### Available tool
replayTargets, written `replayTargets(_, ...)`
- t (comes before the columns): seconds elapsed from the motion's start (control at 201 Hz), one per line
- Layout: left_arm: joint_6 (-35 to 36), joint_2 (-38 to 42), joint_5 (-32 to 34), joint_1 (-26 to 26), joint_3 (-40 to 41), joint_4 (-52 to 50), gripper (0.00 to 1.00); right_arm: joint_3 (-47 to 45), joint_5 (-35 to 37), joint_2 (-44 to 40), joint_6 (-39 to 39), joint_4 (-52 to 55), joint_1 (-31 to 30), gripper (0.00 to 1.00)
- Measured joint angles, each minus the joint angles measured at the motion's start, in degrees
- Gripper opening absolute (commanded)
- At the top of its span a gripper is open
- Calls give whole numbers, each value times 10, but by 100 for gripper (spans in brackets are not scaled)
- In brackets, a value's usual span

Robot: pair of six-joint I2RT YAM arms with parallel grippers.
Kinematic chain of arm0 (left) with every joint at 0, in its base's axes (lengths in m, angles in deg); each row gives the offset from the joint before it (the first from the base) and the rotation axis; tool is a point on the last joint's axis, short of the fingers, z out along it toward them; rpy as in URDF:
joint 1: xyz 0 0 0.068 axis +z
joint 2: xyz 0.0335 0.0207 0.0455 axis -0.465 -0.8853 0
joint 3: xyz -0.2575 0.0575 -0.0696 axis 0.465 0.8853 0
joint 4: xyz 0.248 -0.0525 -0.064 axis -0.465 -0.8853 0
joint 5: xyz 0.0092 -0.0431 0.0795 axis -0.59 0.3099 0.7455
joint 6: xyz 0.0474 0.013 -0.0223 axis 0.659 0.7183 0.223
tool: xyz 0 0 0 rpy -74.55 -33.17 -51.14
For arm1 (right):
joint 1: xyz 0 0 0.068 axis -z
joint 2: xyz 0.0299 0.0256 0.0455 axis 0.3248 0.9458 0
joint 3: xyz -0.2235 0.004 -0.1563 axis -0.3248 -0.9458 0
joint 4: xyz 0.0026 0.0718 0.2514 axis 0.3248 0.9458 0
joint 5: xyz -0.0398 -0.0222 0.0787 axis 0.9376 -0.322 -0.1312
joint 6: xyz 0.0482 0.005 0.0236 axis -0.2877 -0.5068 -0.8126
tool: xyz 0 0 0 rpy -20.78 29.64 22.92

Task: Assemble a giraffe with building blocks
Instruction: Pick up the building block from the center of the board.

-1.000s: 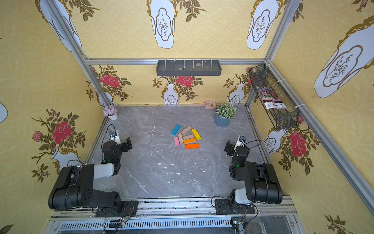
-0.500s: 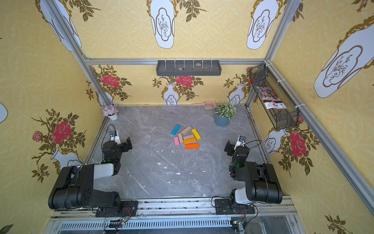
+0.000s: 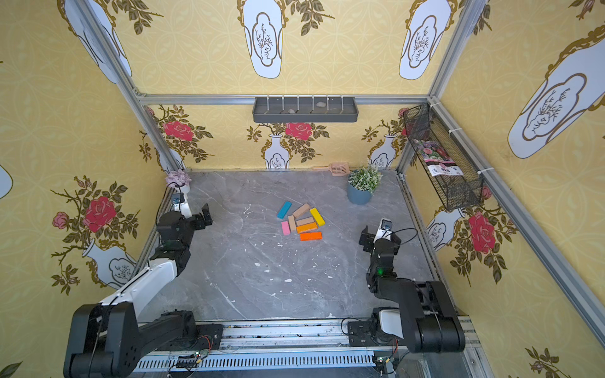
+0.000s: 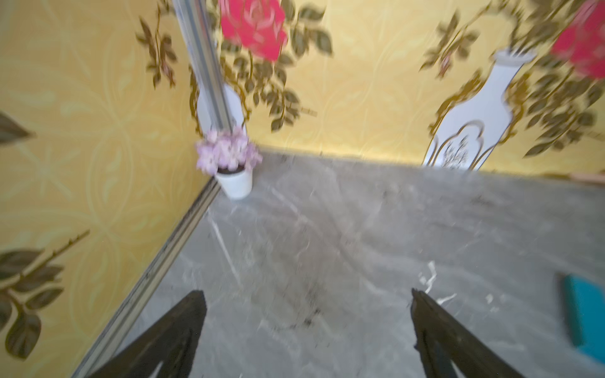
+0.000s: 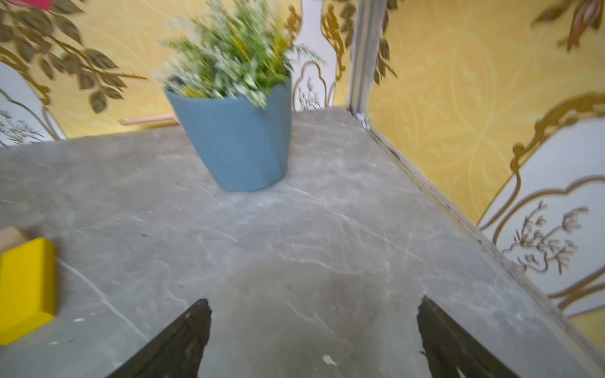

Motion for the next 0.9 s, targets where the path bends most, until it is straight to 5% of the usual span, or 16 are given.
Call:
replayTargets(0.134,10,60,10,-161,-23,-116,99,75,17,-101,35,105,-83,98)
replayTargets(0.269,-32,78,-59,-208,-72,-185,99,163,-20,-105,11,221,-109,97)
replayTargets(0.473,-102,65,-48,-212,-136,-304,99,296,-37,13,-125,396,-113,98)
replayTargets(0.722,-213,54,78,-210,-133,-372,99,256,-9,33,-187,458,-115,98)
replayTargets(0.896,-351,16,88,-138,-108,-388,99,251,4,50,-217,457,-115,98)
